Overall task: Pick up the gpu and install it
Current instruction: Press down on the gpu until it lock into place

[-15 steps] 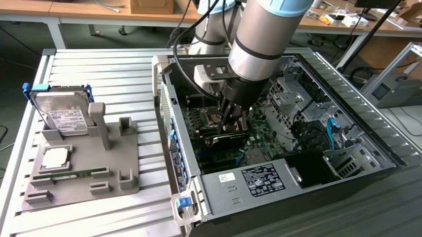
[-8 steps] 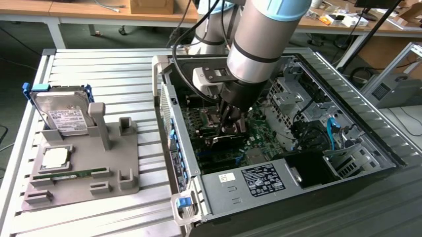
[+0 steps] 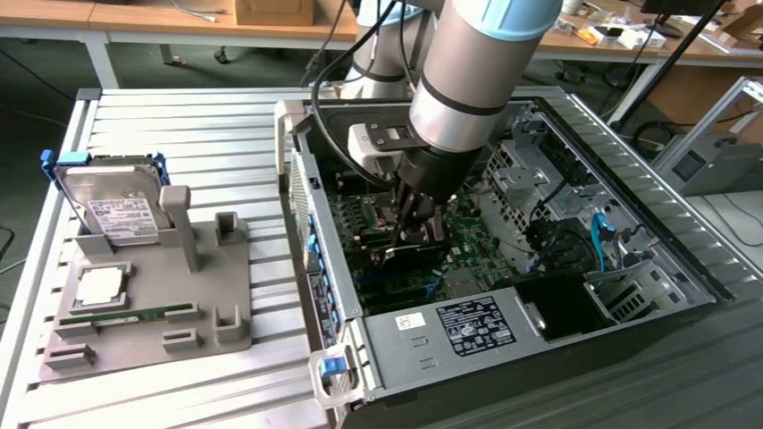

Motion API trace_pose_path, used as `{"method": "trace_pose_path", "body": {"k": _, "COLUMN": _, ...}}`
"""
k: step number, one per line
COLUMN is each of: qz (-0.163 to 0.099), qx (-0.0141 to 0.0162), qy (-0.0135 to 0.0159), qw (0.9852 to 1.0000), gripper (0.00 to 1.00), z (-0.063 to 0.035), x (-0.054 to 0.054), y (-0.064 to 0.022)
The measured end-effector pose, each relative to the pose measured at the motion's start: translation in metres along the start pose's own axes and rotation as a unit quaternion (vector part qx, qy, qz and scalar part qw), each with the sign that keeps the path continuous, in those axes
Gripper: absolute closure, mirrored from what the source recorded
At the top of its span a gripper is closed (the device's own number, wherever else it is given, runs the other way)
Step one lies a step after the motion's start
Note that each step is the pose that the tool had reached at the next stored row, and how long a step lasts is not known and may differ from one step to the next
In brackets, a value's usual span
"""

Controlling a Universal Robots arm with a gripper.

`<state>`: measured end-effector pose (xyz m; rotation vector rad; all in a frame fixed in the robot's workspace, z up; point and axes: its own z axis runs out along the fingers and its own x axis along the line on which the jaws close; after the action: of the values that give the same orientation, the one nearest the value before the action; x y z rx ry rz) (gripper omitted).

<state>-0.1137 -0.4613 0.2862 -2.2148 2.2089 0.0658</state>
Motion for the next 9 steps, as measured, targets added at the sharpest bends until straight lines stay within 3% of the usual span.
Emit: {"method": "trace_pose_path", "body": {"k": 9, "qz": 0.0, "qx": 0.0001, "qy": -0.0001, "qw": 1.0, "gripper": 0.89, "z": 0.0038, "x": -0.0013, "y": 0.0004}}
